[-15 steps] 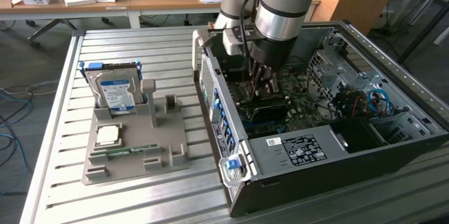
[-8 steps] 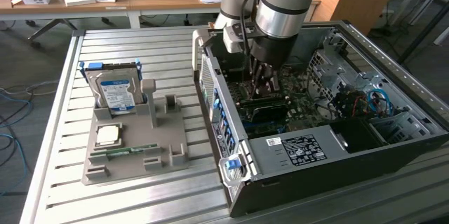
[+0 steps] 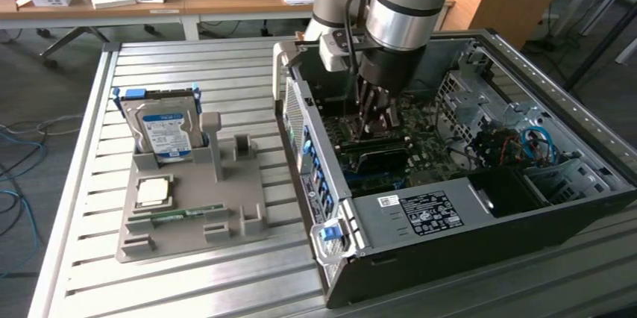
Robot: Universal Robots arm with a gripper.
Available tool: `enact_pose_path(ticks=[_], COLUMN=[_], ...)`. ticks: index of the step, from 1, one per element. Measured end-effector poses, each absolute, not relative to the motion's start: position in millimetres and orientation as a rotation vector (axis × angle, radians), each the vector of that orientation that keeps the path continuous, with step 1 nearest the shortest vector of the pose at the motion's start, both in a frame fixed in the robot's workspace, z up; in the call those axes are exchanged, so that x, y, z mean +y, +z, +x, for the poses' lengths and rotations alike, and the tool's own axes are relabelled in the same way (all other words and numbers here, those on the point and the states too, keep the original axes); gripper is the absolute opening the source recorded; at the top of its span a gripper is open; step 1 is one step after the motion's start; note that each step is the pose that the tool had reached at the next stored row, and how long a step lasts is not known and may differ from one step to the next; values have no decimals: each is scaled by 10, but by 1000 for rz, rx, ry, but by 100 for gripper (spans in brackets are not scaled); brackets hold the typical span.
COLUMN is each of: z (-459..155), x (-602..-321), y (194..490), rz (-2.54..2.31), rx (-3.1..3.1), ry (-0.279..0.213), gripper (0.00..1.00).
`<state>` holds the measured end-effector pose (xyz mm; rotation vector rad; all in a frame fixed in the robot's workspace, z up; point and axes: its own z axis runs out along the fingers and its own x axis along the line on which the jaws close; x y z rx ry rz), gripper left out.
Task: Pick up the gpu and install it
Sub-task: 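Press down on the gpu until it lock into place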
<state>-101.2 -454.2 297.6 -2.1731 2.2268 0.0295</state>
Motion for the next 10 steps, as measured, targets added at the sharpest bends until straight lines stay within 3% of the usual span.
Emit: enact_pose_path(ticks=[10], z=[-986], x=[-4542], y=[2976], rz=[-2187], rx=[2227], ry=[36], gripper=[11])
